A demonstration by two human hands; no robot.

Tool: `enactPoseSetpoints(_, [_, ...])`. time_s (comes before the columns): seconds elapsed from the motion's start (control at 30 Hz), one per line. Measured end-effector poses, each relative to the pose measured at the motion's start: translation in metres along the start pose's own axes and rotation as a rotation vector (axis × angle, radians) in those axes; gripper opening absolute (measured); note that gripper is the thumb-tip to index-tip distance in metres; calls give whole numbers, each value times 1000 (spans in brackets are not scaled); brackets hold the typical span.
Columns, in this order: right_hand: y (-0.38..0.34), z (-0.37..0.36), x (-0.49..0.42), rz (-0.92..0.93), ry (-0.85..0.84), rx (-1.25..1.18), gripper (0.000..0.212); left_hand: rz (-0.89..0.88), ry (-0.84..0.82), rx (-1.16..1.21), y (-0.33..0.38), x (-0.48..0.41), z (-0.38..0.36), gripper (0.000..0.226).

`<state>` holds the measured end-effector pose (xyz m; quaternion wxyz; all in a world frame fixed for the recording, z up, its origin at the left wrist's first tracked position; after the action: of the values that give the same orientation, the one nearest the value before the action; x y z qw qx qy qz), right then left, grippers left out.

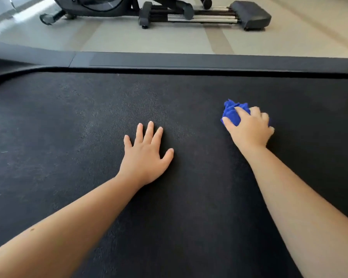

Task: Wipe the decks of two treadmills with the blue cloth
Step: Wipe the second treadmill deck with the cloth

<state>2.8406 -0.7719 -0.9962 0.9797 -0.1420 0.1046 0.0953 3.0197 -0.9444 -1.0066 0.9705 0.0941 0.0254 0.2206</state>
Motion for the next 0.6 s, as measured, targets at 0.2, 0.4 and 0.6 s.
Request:
enactPoseSetpoints(0.2, [-43,9,89,205,-45,-19,53,0,23,47,0,0,3,65])
enactPoseSetpoints(0.4, [-20,23,125,283,-68,-41,52,-55,3,-6,-3,9,8,58])
enactPoseSetpoints(0.6, [77,55,131,19,-24,16,53,-149,-51,34,-12,41,14,53])
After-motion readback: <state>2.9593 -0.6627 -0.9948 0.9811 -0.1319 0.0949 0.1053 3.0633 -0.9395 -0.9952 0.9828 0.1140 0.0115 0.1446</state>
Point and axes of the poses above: each hand's wrist, its own x-axis away from the middle knuckle, its own z-axis out of the back of the hand, y = z × x, the point moved 1 cm from there along -x, towards the middle knuckle, and after that the axes turned 4 degrees about y, right-handed, at the moved point
